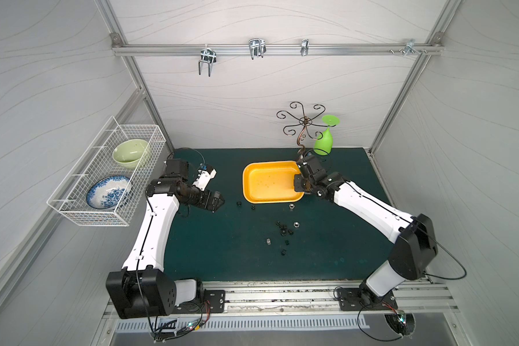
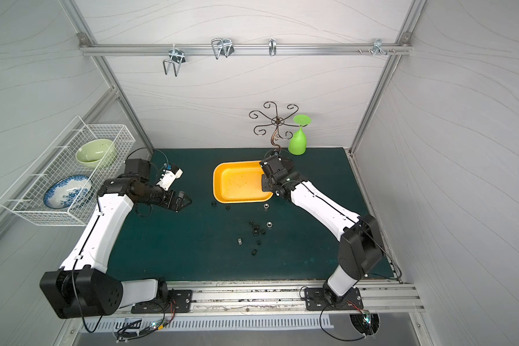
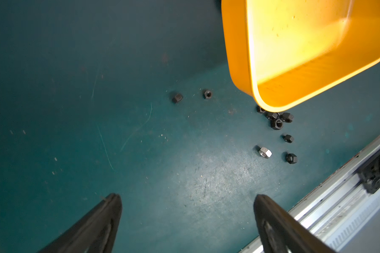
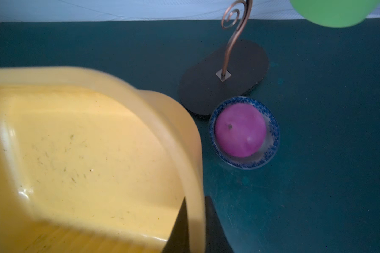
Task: Put the nuts on the desktop into the storage box
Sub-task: Place the storage box at the center of the board.
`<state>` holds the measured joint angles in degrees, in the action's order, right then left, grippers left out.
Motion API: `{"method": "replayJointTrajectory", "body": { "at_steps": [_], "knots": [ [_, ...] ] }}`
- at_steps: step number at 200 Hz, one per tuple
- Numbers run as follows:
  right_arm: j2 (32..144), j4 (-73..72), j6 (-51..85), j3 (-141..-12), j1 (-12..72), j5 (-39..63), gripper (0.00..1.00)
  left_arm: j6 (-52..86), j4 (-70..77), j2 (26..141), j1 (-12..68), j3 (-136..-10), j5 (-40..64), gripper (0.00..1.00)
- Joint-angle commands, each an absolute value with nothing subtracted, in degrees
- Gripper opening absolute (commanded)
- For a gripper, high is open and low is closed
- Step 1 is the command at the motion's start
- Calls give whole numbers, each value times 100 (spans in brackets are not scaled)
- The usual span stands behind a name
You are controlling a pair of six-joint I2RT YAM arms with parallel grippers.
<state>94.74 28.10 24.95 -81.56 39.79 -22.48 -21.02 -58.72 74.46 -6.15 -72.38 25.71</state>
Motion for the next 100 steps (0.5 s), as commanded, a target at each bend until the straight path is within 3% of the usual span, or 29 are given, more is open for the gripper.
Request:
{"method": "replayJointTrajectory", "body": {
  "at_steps": [1, 37, 100],
  "knots": [
    [9870, 2299, 2548, -8597, 4044, -2495, 0, -1656, -5756, 7462, -773, -7201, 2764, 99],
    [10898, 2861, 3228, -9644, 4059, -3441, 0, -1615, -5583, 7469, -782, -7110, 2434, 98],
    [12339, 3258, 4022, -10763, 3992, -3593, 0, -1874, -5500, 7459, -777, -6736, 2459, 98]
  ]
}}
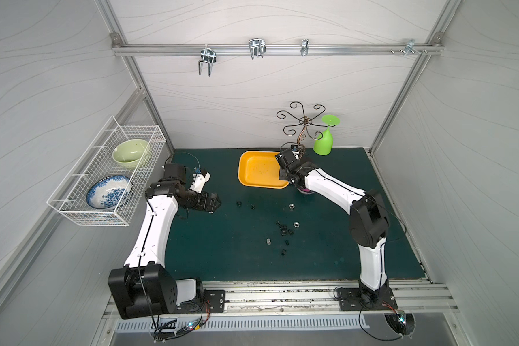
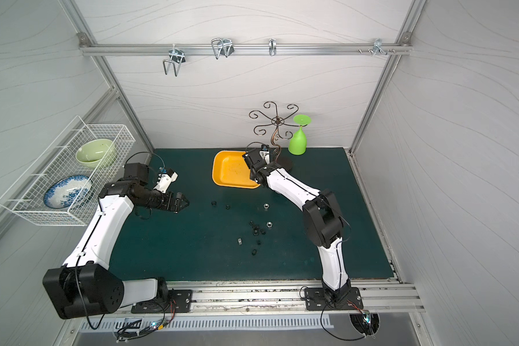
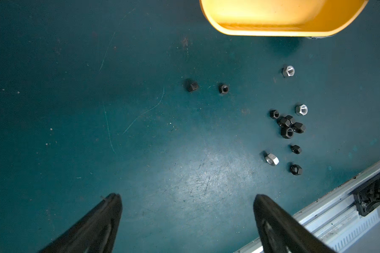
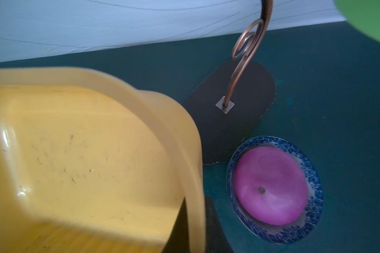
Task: Put the nuts on the desktop into the storage box
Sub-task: Place the storage box at the center of the board.
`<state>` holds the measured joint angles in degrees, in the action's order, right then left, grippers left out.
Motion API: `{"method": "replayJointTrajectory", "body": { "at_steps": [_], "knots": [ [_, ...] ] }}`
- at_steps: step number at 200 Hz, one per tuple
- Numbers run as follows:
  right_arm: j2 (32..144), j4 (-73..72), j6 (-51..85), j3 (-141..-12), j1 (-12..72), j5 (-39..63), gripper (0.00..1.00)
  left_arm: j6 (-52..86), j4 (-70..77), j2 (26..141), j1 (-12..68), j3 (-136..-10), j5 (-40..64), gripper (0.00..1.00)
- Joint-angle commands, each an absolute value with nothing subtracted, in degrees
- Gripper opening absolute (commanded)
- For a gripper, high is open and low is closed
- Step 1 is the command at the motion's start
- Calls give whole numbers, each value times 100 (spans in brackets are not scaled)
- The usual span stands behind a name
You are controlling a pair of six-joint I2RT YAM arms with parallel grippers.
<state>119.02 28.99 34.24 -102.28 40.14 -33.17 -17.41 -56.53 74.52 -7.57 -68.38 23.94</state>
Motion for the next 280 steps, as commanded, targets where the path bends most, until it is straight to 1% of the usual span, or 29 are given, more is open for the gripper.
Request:
{"method": "replayJointTrajectory", "body": {
  "at_steps": [1, 29, 51, 86, 114, 136, 165, 193, 213, 250, 280],
  "knots": [
    [12361, 3273, 4028, -10791, 3996, -3589, 0, -1882, -5497, 7456, -775, -6726, 2464, 98],
    [12831, 3466, 4266, -11162, 3968, -3487, 0, -1989, -5467, 7481, -775, -6558, 2605, 98],
    [13012, 3816, 4801, -11224, 3921, -3384, 0, -2031, -5467, 7482, -776, -6500, 2649, 98],
    [12984, 3712, 5074, -10860, 3806, -2633, 0, -2041, -5439, 7522, -776, -6443, 2716, 98],
    [12890, 3573, 4807, -10574, 3754, -2267, 0, -2024, -5476, 7544, -769, -6443, 2800, 98],
    [12850, 3332, 4396, -10395, 3660, -1712, 0, -2069, -5500, 7541, -769, -6466, 2731, 98],
    [12845, 3298, 3611, -10356, 3638, -1361, 0, -2236, -5599, 7539, -772, -6557, 2476, 98],
    [12757, 3246, 2859, -10170, 3661, -960, 0, -2289, -5599, 7563, -766, -6609, 2505, 98],
    [12691, 3300, 2575, -10081, 3712, -978, 0, -2297, -5575, 7598, -771, -6618, 2552, 98],
    [12787, 3486, 2508, -10141, 3725, -1159, 0, -2274, -5547, 7720, -767, -6627, 2636, 98],
    [13014, 3630, 2250, -10506, 3740, -991, 0, -2310, -5572, 7735, -773, -6618, 2637, 98]
  ]
}}
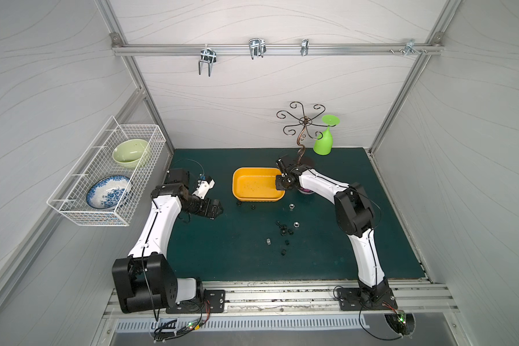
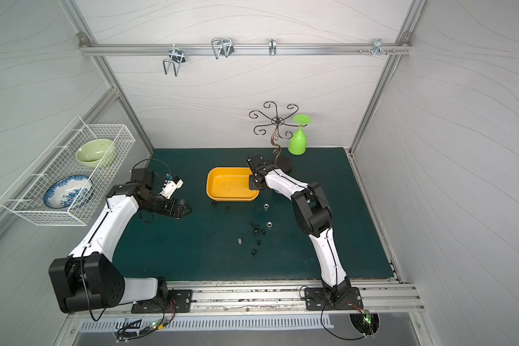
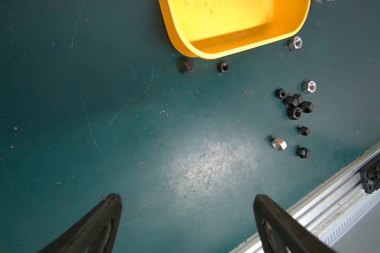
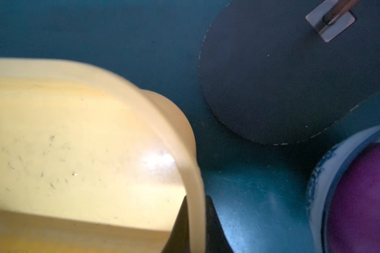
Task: Put the nuts on the desktop into the storage box
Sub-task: Place the storage box at the center of the board.
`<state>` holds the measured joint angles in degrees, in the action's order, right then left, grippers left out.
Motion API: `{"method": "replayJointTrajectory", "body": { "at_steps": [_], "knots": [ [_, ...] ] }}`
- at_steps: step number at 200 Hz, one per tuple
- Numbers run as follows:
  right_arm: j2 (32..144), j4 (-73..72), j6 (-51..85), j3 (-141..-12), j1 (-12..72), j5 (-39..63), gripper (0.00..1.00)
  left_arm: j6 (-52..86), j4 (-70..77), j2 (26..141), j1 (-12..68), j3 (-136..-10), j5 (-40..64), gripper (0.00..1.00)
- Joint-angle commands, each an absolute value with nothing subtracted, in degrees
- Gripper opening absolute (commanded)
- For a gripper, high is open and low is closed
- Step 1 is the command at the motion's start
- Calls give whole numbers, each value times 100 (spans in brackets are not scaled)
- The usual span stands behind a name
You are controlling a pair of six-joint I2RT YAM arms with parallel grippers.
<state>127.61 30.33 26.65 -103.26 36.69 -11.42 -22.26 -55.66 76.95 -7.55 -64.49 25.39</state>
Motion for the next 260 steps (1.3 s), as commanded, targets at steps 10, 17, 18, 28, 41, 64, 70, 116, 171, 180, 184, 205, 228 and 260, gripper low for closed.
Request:
{"method": "replayJointTrajectory", "body": {
  "at_steps": [10, 17, 18, 28, 41, 64, 70, 116, 171, 180, 184, 205, 228, 260],
  "knots": [
    [13066, 3661, 2201, -10640, 3769, -967, 0, -2320, -5551, 7721, -772, -6588, 2625, 98],
    [13129, 3701, 2173, -10758, 3787, -975, 3, -2311, -5525, 7708, -766, -6557, 2628, 98],
    [13139, 3709, 2176, -10775, 3787, -971, 4, -2311, -5513, 7704, -765, -6557, 2628, 98],
    [13242, 3826, 2162, -10973, 3797, -990, 15, -2277, -5502, 7706, -766, -6548, 2682, 98],
    [13332, 3964, 2165, -11169, 3795, -1159, 18, -2234, -5548, 7728, -772, -6580, 2778, 98],
    [13310, 4046, 2257, -11260, 3767, -1594, 16, -2259, -5600, 7695, -769, -6629, 2826, 98],
    [13278, 4051, 2299, -11251, 3749, -1623, 16, -2270, -5600, 7691, -773, -6624, 2829, 99],
    [13058, 4077, 2144, -11077, 3656, -1530, 54, -2292, -5548, 7734, -772, -6548, 2906, 98],
    [12392, 4306, 1995, -10971, 3673, -959, 61, -2194, -5277, 7925, -772, -6461, 3101, 99],
    [12188, 4339, 2016, -10935, 3691, -942, 69, -2120, -5169, 7952, -773, -6452, 3081, 99],
    [12100, 4346, 2014, -10907, 3701, -943, 73, -2104, -5123, 7950, -772, -6451, 3074, 99],
    [11526, 4349, 1953, -10693, 3758, -893, 81, -2103, -4758, 7819, -778, -6257, 3096, 99],
    [10842, 4293, 1856, -10267, 3909, -914, 83, -2226, -4242, 7561, -771, -5861, 3232, 99],
    [9572, 3861, 1733, -9075, 4305, -1194, 85, -2296, -3213, 7452, -772, -5329, 3568, 98]
  ]
}}
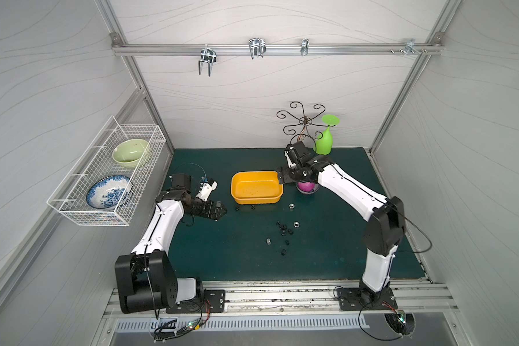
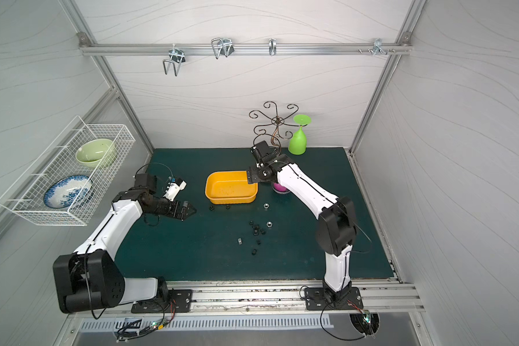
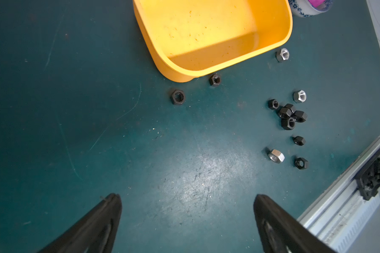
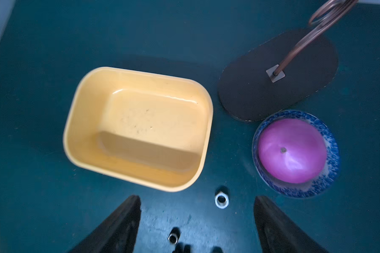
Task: Put the nuts on the desktop into the storage box
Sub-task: Place the storage box at the center of the board, then adjust the storage box at the center of the board.
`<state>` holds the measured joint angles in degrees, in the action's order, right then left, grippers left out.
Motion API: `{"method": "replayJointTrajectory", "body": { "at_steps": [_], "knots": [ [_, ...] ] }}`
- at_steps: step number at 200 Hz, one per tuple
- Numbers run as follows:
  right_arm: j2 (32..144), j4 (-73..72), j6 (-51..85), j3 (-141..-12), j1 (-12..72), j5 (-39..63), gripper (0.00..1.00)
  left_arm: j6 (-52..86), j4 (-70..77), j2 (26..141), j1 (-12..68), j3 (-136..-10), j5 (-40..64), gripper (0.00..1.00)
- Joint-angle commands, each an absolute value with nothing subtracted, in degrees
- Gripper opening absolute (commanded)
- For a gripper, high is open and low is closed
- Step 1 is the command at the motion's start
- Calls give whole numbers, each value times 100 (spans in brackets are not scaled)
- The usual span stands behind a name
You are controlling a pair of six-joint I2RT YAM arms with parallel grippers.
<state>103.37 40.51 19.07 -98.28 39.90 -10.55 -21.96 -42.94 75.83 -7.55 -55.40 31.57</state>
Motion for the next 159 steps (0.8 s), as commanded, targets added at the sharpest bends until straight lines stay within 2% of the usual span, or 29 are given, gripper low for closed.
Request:
{"method": "replayJointTrajectory", "body": {
  "at_steps": [1, 13, 46, 76, 92, 118, 138, 159],
  "knots": [
    [9527, 3851, 1732, -9033, 4315, -1194, 85, -2300, -3171, 7453, -773, -5315, 3586, 98],
    [8991, 3494, 1664, -8424, 4471, -1053, 86, -2377, -2668, 7458, -764, -5060, 3830, 98],
    [7626, 1603, 908, -6312, 4863, -241, 97, -2474, -1079, 7379, -708, -4283, 4307, 98],
    [7326, 841, 416, -5477, 5237, -365, 98, -2848, -607, 7616, -397, -4120, 4092, 98],
    [7644, 879, 568, -5555, 5232, -843, 98, -3142, -612, 7673, -285, -4120, 3985, 98],
    [8693, 2166, 1831, -6647, 4887, -2085, 98, -3210, -416, 7629, -290, -3974, 3934, 98],
    [9266, 2450, 2623, -7104, 4347, -1806, 93, -3375, -444, 7669, -240, -3959, 3968, 98],
    [9869, 2415, 3217, -7543, 3841, -1071, 86, -3671, -614, 7743, -88, -4045, 3633, 96]
  ]
}}
